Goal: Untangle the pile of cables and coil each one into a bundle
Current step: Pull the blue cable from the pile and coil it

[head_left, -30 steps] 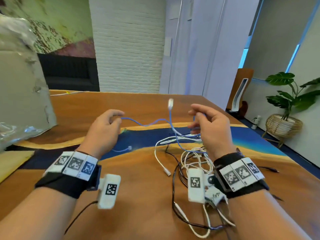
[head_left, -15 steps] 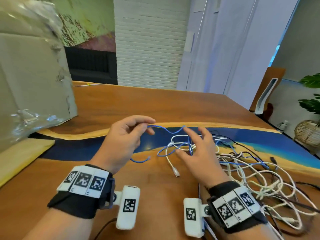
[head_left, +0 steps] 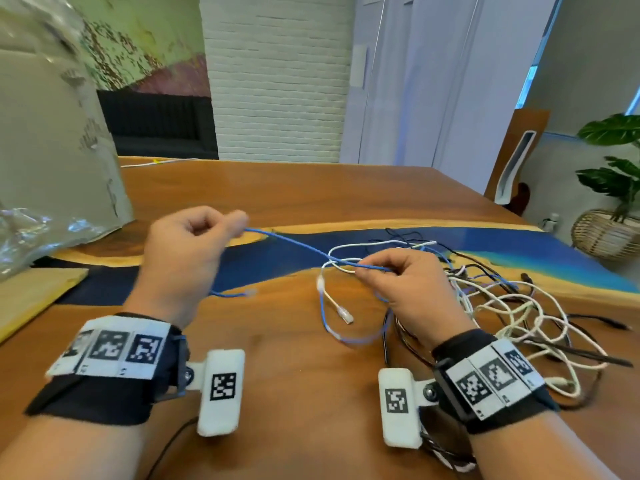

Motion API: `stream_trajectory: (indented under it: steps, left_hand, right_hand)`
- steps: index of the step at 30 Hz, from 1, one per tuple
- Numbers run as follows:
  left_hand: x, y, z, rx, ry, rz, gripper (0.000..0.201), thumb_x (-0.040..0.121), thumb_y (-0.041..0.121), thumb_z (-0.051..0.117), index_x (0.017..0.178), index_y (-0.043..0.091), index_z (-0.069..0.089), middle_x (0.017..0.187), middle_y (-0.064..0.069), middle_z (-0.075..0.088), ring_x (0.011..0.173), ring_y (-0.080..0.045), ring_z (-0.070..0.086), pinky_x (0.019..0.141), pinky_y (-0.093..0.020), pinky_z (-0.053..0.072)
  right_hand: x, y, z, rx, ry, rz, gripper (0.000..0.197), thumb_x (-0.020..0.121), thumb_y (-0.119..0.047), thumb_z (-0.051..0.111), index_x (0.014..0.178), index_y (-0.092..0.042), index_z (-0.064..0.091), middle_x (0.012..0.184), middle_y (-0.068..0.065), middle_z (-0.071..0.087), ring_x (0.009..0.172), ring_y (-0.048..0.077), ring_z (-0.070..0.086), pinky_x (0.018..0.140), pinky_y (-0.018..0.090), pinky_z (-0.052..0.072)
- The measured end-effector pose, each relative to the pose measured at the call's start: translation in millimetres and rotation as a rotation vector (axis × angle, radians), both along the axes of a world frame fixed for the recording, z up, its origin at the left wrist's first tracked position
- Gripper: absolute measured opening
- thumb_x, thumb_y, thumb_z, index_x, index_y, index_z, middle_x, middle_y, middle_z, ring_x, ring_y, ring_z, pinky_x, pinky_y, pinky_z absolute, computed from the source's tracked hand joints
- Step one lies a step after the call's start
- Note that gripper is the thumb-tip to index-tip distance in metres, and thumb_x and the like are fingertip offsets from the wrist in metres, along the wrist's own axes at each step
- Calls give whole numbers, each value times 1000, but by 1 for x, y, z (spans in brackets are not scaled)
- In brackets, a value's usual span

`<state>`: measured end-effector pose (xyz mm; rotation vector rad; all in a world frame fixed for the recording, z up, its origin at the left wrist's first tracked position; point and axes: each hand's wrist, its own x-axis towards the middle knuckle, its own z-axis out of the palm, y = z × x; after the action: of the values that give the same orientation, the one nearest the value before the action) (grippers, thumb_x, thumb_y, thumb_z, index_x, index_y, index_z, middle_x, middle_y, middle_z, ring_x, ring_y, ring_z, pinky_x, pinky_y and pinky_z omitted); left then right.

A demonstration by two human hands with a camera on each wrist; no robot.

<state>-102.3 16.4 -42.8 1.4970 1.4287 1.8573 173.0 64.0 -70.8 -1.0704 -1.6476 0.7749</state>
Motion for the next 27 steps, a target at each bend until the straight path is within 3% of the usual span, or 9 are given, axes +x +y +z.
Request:
stream_trajectory:
  steps: [4,6,8,13,16,18,21,24,27]
  left_hand:
    - [-35,3,5,35,-177,224,33,89,44,72,61,27,68,40,16,39,50,-13,32,55,-29,27]
    - [-33,5,-2,-80,-92,193,32,91,43,71,65,26,70,44,15,43,57,-20,35,58,-32,28]
    - [-18,6,-8,-176,72,167,29,95,40,67,73,23,72,55,8,49,65,-22,40,62,-35,30]
    - [28,-3,-5,-203,182,-74,31,106,25,48,92,23,76,63,21,62,53,-3,46,55,-32,32]
    - [48,-14,-5,-226,229,-246,37,103,46,42,95,31,75,77,8,70,50,-1,47,58,-34,34]
    - [58,-21,-7,-265,287,-328,41,97,59,39,98,35,73,77,2,71,54,-1,50,61,-35,37]
    - [68,-21,-10,-330,370,-324,15,100,48,55,111,42,62,78,2,73,69,-10,63,67,-37,48]
    - [68,-19,-15,-404,363,-380,23,94,37,68,116,40,62,81,4,75,79,-8,68,78,-33,52]
    - [69,-21,-17,-411,323,-488,16,93,30,71,109,34,72,81,-1,76,81,-12,69,78,-25,50]
  right_hand:
    - [19,12,0,-88,148,-147,7,92,-20,76,85,-18,79,72,0,71,67,4,63,65,21,49]
    - [16,10,1,-116,189,-104,16,96,-26,70,87,-16,79,59,-4,61,61,5,59,67,24,46]
    - [6,4,2,-142,185,7,30,104,-33,56,93,-16,79,59,2,55,69,18,66,74,24,49]
    - [-15,-16,7,-141,216,336,55,104,-50,33,103,-17,78,69,14,63,79,26,69,80,28,53]
    - [-16,-17,3,-19,38,267,57,103,-57,29,103,-33,81,84,24,66,80,30,62,84,30,48]
    - [-17,-17,4,-26,14,262,57,104,-54,32,104,-26,82,71,35,53,68,38,52,73,32,44]
    - [-17,-10,0,-65,68,285,52,107,-37,41,112,2,75,53,3,54,62,12,60,74,32,48]
    - [-18,-10,0,-85,161,322,27,106,-24,52,122,-16,72,65,4,65,74,22,68,81,38,56]
    - [-20,-12,0,-103,213,364,24,101,-32,58,116,-28,76,89,9,78,93,31,72,96,52,52]
